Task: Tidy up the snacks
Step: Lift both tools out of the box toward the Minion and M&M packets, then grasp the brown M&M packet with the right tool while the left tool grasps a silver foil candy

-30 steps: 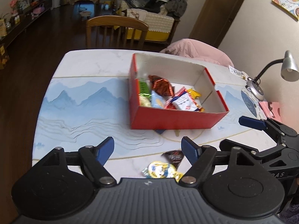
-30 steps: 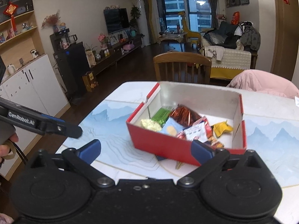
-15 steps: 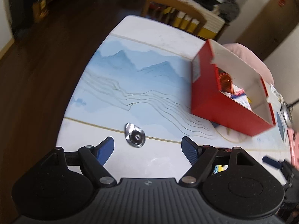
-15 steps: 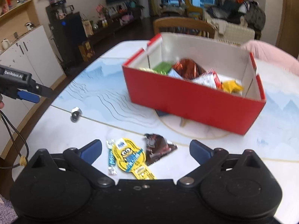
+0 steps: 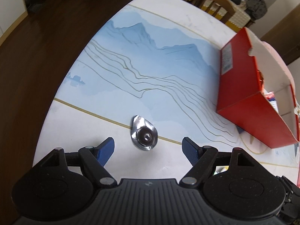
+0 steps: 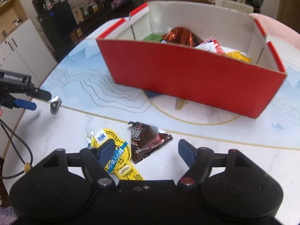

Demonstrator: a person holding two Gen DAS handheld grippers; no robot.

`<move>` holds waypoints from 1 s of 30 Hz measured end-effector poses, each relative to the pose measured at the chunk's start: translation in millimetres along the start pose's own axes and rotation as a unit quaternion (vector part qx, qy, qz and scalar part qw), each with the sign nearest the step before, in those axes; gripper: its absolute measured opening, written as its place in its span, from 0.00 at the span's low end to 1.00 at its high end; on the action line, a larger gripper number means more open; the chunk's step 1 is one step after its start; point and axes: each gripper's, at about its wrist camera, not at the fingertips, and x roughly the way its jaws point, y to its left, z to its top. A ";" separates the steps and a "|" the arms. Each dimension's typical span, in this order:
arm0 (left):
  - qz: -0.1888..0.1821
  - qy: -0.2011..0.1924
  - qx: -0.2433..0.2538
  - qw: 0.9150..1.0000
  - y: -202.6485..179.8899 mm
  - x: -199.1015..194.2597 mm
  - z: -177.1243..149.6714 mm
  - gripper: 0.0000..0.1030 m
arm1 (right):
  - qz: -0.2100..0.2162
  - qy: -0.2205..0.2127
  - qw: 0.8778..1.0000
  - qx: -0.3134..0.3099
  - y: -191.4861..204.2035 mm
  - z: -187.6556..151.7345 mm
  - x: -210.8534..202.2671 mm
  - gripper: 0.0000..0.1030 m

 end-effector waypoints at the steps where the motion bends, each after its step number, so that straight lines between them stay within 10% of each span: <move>1: 0.006 -0.001 -0.002 1.000 -0.5 2.8 0.2 0.77 | -0.001 0.004 1.000 -0.002 0.9 1.3 3.1 0.66; 12: 0.035 -0.001 -0.026 0.999 -3.5 22.5 2.2 0.74 | 0.002 0.013 1.000 -0.025 9.3 12.0 14.5 0.52; 23: 0.058 -0.010 -0.002 0.998 -19.2 23.0 -2.7 0.32 | -0.004 0.013 1.000 -0.018 3.7 13.8 18.5 0.32; 30: 0.043 -0.012 -0.012 0.999 -13.9 22.8 -1.5 0.29 | -0.007 0.005 1.000 -0.016 1.5 10.5 15.2 0.26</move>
